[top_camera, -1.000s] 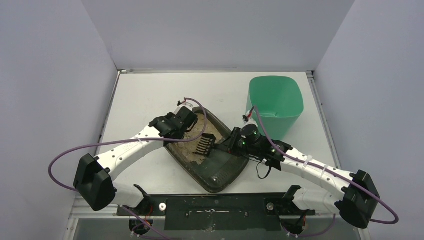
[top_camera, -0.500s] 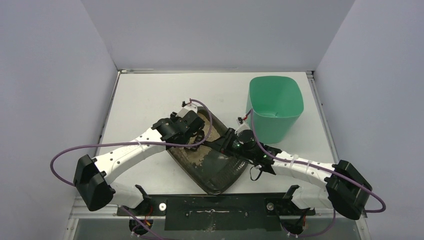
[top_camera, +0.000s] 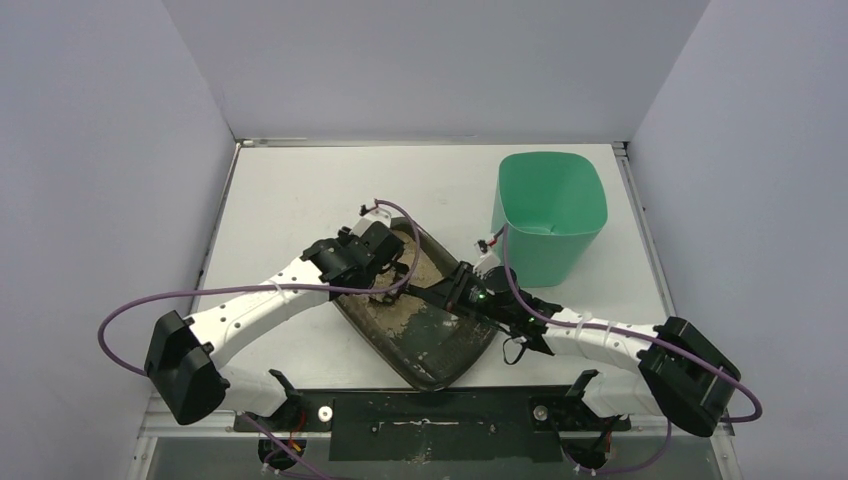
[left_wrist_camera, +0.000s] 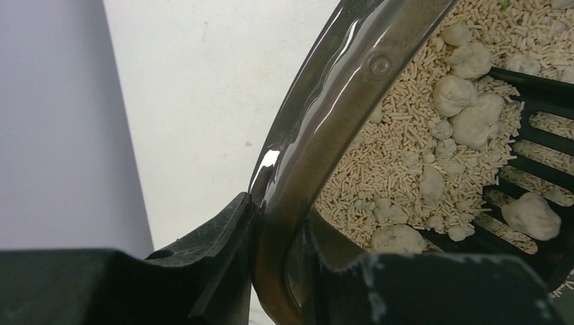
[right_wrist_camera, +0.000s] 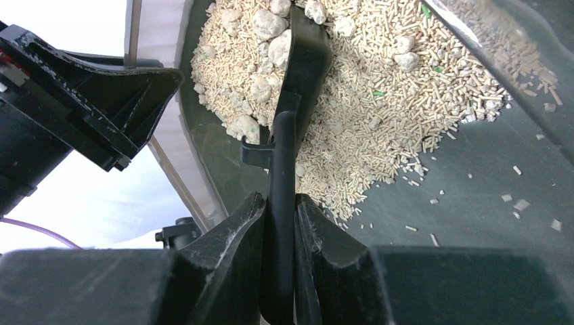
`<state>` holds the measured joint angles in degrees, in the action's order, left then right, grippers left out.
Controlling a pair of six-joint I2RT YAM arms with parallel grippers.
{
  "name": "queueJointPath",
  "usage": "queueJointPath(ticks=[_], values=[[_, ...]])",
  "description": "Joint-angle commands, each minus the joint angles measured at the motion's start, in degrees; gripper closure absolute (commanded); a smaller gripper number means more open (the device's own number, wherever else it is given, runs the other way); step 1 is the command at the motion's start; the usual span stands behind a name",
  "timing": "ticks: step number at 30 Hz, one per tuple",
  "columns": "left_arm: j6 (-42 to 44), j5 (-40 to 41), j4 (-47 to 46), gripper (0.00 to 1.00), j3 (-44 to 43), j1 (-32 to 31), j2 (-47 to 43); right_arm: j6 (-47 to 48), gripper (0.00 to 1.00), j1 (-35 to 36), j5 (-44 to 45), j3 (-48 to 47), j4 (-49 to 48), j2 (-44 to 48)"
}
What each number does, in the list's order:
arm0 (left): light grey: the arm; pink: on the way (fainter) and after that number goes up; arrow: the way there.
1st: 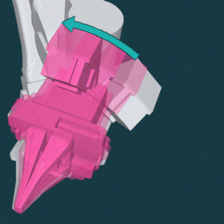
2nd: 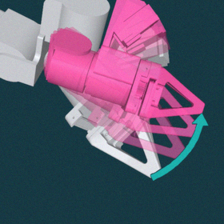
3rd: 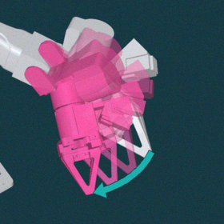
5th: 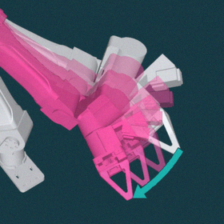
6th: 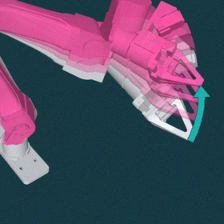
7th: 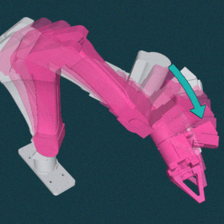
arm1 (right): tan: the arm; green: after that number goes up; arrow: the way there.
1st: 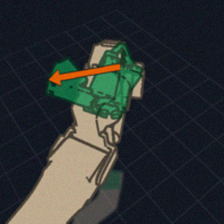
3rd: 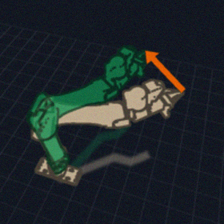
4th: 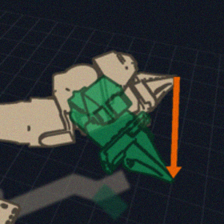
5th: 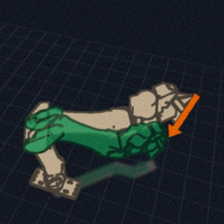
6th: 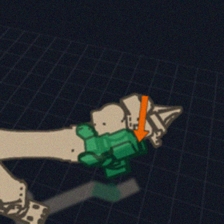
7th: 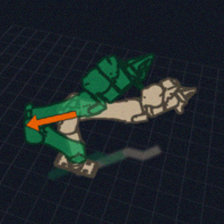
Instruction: Clean the litter box
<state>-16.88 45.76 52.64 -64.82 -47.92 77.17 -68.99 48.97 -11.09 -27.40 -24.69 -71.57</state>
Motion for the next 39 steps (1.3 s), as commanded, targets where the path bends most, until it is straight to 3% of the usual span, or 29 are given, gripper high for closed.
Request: queueJointPath(ticks=[1, 20, 24, 35, 39], values=[[-1.1, -4.3, -12.6, 1.0, 0.2, 3.9, -4.0, 2.0, 1.0, -2.7, -3.9, 3.3, -3.2, 1.4], [-1.7, -12.1, -18.0, 0.99, 5.9, 10.6, 0.6, 2.7, 1.0, -10.3, -10.1, 13.1, -10.2, 9.9], [-1.7, -12.9, -18.5, 0.87, 6.3, 10.9, 2.0, 2.5, 1.0, -11.4, -10.8, 13.4, -11.2, 10.8], [-0.6, -14.3, -18.7, 0.74, 6.7, 13.2, 4.4, 0.1, 1.0, -15.4, -14.1, 14.3, -15.4, 12.1], [-0.3, -16.8, -19.5, 0.6, 6.5, 13.7, 3.4, -1.5, 1.0, -15.7, -15.6, 16.1, -20.0, 12.2]])
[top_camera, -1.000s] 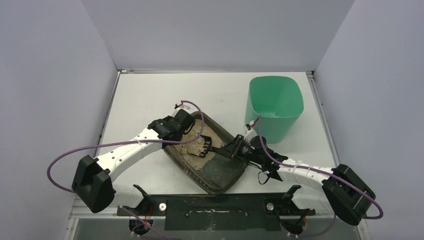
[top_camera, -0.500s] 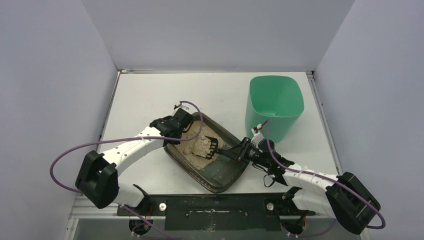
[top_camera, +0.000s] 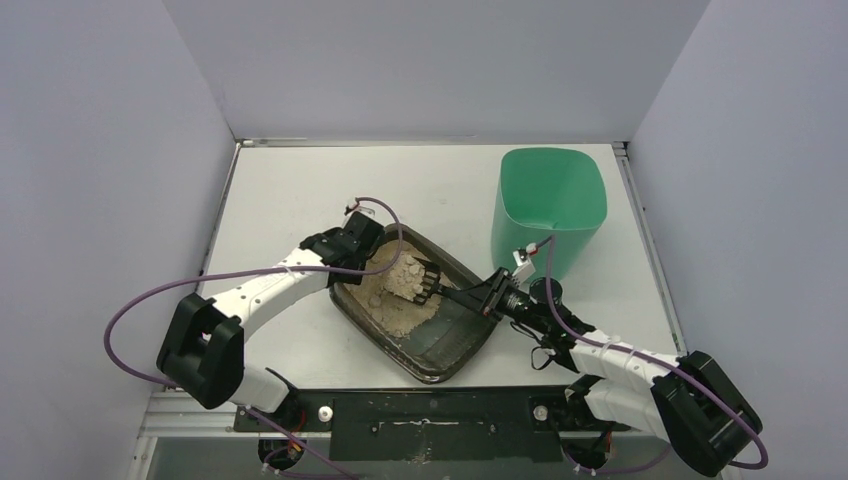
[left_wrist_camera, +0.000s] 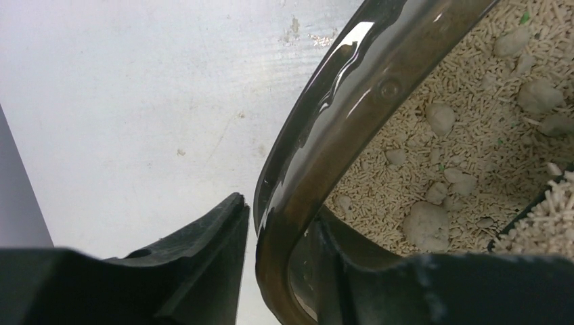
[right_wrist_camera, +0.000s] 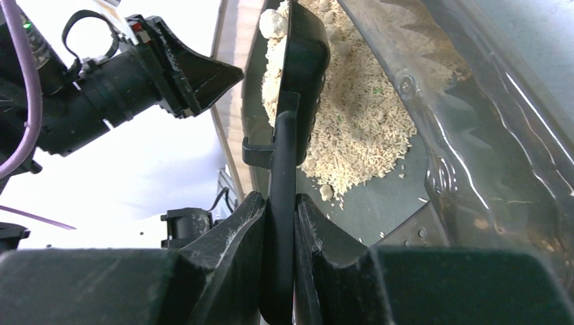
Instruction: Clean the litter box
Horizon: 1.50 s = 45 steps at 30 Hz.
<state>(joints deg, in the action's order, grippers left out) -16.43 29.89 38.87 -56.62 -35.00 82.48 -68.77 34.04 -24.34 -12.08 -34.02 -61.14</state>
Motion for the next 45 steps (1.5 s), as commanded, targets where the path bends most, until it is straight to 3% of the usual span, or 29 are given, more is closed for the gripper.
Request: queueJointPath(ticks=[1, 9, 12, 15, 23, 26, 29, 32, 35, 39, 41, 43, 45], values=[[-0.8, -1.8, -5.9, 0.55, -1.8, 0.8, -2.3, -1.9, 1.0, -1.3, -2.0, 1.2, -10.3, 2.2], [-1.3, -6.0, -5.1, 0.35, -5.5, 1.1, -5.2, -6.1, 1.0, -3.2, -2.6, 4.7, -16.9, 2.1], [-1.6, -6.9, -3.9, 0.32, -8.5, 1.3, -6.6, -5.9, 1.0, -3.2, -7.0, 3.0, -18.7, 0.7], [-2.1, -8.9, -4.3, 0.29, -10.9, 1.3, -8.4, -8.0, 1.0, -4.3, -4.1, 5.5, -21.0, 2.5], [-2.6, -13.8, -6.0, 0.24, -14.8, 1.3, -12.3, -9.1, 1.0, -3.2, -8.4, 4.2, -25.7, -0.3], [-2.7, -15.4, -6.5, 0.21, -15.4, 1.4, -13.4, -11.8, 1.0, -6.6, -6.7, 6.8, -26.3, 0.9], [-3.0, -16.9, -7.2, 0.1, -15.9, 1.4, -14.6, -9.9, 1.0, -3.1, -8.6, 4.4, -25.8, -0.5], [-3.3, -18.0, -7.3, 0.04, -16.4, 1.4, -15.5, -12.1, 1.0, -6.1, -6.7, 6.4, -25.6, 1.2], [-3.3, -18.8, -7.9, 0.03, -16.4, 1.3, -16.2, -9.4, 1.0, -2.2, -8.0, 3.4, -24.8, 0.7], [-3.2, -18.3, -7.8, 0.03, -16.1, 1.4, -16.8, -11.0, 1.0, -4.3, -4.4, 5.9, -23.2, 4.2], [-3.2, -18.5, -7.5, 0.03, -16.0, 1.3, -16.8, -8.8, 1.0, -2.0, -7.1, 3.0, -21.5, 3.0], [-3.2, -18.3, -7.5, 0.03, -15.7, 1.4, -17.0, -8.7, 1.0, -4.2, -6.8, 3.2, -18.5, 4.1], [-3.4, -18.4, -8.0, 0.03, -15.1, 1.4, -17.5, -11.0, 1.0, -4.7, -4.9, 5.4, -22.1, 5.3]])
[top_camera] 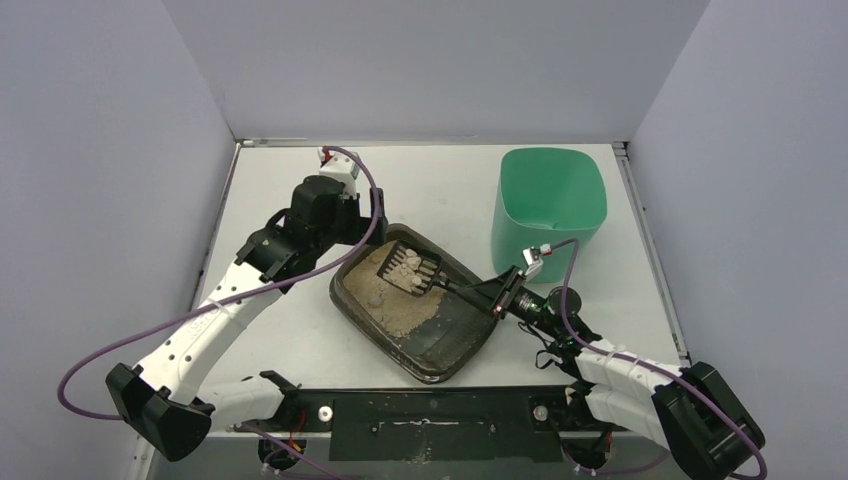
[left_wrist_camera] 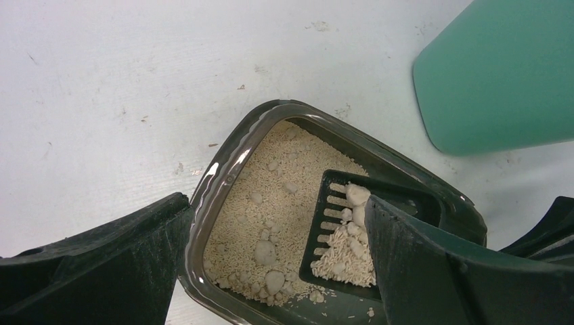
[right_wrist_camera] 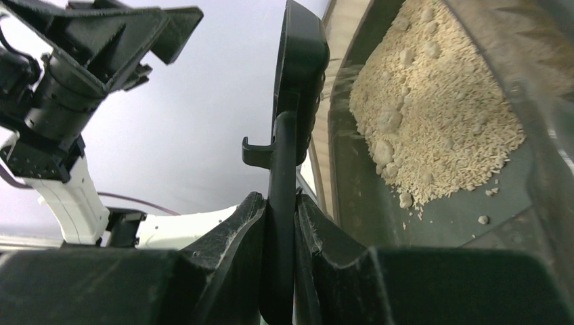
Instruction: Clean the litter box
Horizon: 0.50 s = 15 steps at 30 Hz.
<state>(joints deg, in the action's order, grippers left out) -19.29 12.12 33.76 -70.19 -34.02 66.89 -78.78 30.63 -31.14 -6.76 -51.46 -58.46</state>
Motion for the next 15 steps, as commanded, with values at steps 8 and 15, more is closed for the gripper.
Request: queueJointPath(ticks=[8, 15], values=[[-0.8, -0.9, -2.9, 0.03, -0.4, 0.4, -3.3, 0.4, 1.0, 3.0, 1.1, -1.8, -2.8, 2.2], [-0.8, -1.1, -3.1, 0.03, 0.8, 0.4, -4.9, 1.3, 1.0, 3.5, 1.3, -3.4, 1.8, 3.1]])
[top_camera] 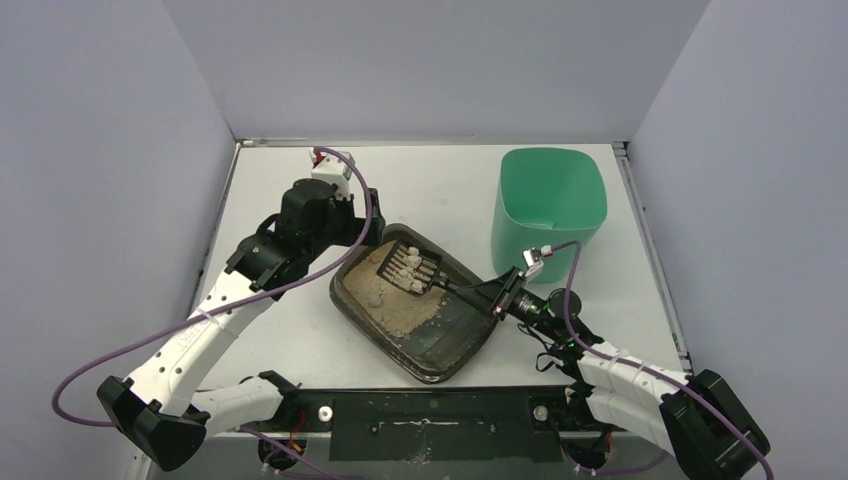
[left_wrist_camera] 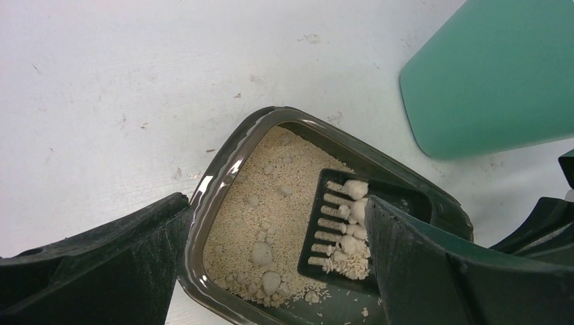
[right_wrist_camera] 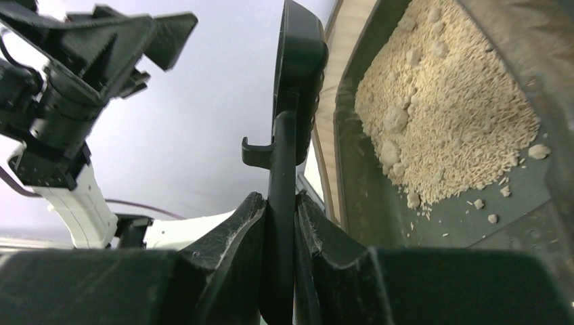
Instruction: Clean the litter box
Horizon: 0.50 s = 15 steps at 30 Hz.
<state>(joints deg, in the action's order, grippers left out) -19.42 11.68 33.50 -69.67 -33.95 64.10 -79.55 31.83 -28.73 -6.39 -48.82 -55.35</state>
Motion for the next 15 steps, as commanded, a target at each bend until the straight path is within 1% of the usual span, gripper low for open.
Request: queueJointPath(ticks=[1, 2, 3, 4, 6, 8, 9, 10, 12, 13, 15], values=[[-0.6, -0.6, -3.0, 0.03, 0.6, 0.4, -2.3, 1.6, 1.0, 0.8, -0.5, -3.2, 0.2, 0.6], [-0.6, -0.5, -3.1, 0.03, 0.8, 0.4, -2.5, -0.3, 1.0, -0.8, 1.1, -1.4, -1.0, 1.5], [-0.6, -0.6, -3.3, 0.03, 1.0, 0.4, -2.6, -2.1, 1.0, -0.9, 2.2, 0.3, -5.0, 1.7], [-0.6, -0.9, -3.3, 0.03, 1.1, 0.4, -2.8, -2.3, 1.0, 0.4, 1.6, 0.2, -6.8, 0.8], [-0.6, -1.0, -3.5, 0.03, 1.3, 0.4, -3.1, -0.2, 1.0, 2.4, -1.0, -2.3, -5.9, -1.6], [-0.4, -0.7, -3.7, 0.03, 1.8, 0.4, -3.3, -2.7, 1.0, 0.6, 1.9, -0.1, -5.6, -0.7], [-0.4, -0.8, -3.8, 0.03, 1.9, 0.4, -3.3, -3.0, 1.0, 0.7, 2.6, 0.3, -8.1, -0.6], [-0.4, -0.9, -3.7, 0.03, 1.9, 0.4, -3.3, -2.0, 1.0, 2.0, 1.3, -1.1, -8.4, -1.2], [-0.2, -0.7, -3.7, 0.03, 2.0, 0.4, -3.6, 0.6, 1.0, 1.9, -0.6, -3.8, -3.8, -1.6], [-0.2, -0.5, -3.8, 0.03, 2.1, 0.4, -3.8, 0.2, 1.0, 0.6, 0.8, -3.2, -1.3, -0.6], [0.1, -0.2, -3.7, 0.03, 2.1, 0.4, -3.9, -1.3, 1.0, 0.7, 2.4, -1.7, -4.0, 0.2]])
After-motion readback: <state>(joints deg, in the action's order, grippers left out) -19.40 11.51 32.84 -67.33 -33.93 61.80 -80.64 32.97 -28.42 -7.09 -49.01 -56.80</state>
